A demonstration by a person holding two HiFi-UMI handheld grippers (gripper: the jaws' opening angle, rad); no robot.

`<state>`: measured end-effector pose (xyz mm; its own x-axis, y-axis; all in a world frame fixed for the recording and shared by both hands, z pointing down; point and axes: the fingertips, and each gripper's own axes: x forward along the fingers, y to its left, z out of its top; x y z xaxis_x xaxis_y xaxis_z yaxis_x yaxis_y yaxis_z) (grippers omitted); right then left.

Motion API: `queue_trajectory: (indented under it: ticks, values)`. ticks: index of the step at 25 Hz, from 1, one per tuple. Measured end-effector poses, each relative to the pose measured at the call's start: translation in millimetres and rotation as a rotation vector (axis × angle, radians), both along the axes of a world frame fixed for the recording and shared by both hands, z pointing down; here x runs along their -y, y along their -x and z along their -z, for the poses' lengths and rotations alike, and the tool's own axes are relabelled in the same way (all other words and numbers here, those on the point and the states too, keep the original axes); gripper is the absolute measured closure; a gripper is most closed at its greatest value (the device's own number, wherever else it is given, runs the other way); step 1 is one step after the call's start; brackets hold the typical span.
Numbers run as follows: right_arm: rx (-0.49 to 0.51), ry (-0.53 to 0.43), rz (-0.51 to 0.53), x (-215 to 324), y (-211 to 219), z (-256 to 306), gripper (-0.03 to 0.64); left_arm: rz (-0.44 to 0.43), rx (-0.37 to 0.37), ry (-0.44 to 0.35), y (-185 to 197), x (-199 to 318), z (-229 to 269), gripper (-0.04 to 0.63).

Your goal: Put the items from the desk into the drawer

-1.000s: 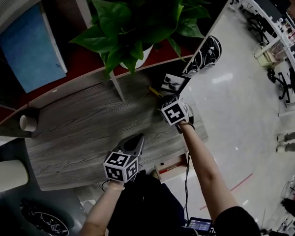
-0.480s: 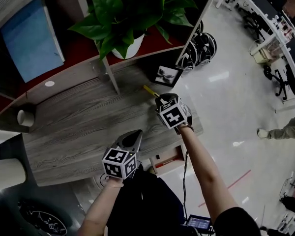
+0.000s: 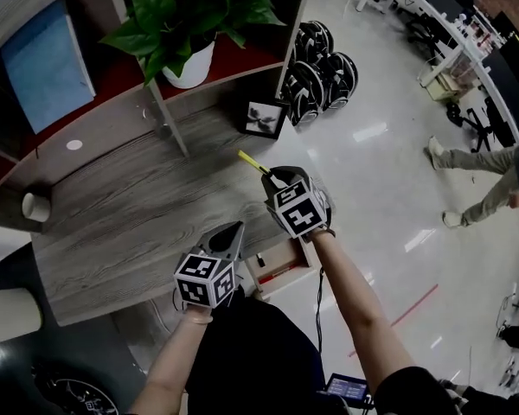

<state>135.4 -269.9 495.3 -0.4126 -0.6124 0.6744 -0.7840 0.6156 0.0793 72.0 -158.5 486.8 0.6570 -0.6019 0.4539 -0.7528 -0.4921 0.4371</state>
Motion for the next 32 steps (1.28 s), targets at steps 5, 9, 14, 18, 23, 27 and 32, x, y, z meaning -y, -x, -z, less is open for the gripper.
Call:
queue_trajectory:
  ticks: [5,9,14,18,23,27,32]
  values:
    - [0.023,-0.023,-0.036,-40,-24,15,0.555,-0.031,-0.007,-0.013,-22,-17,2,0.568]
    - [0.037,-0.035,-0.055,-81,-40,25,0.555,-0.067,-0.007,-0.018,-41,-36,3,0.568]
    - [0.055,-0.036,-0.055,-140,-47,32,0.555,-0.105,0.000,-0.008,-56,-63,-2,0.568]
    - [0.073,-0.019,-0.050,-183,-49,24,0.555,-0.118,0.009,0.015,-61,-82,-13,0.568]
    - [0.084,0.022,-0.070,-215,-58,7,0.555,-0.130,0.033,0.052,-66,-102,-30,0.568]
    - [0.086,0.062,-0.081,-228,-66,-18,0.555,-0.142,0.058,0.082,-69,-112,-48,0.568]
    - [0.082,0.123,-0.090,-237,-72,-59,0.555,-0.160,0.101,0.124,-71,-117,-76,0.568]
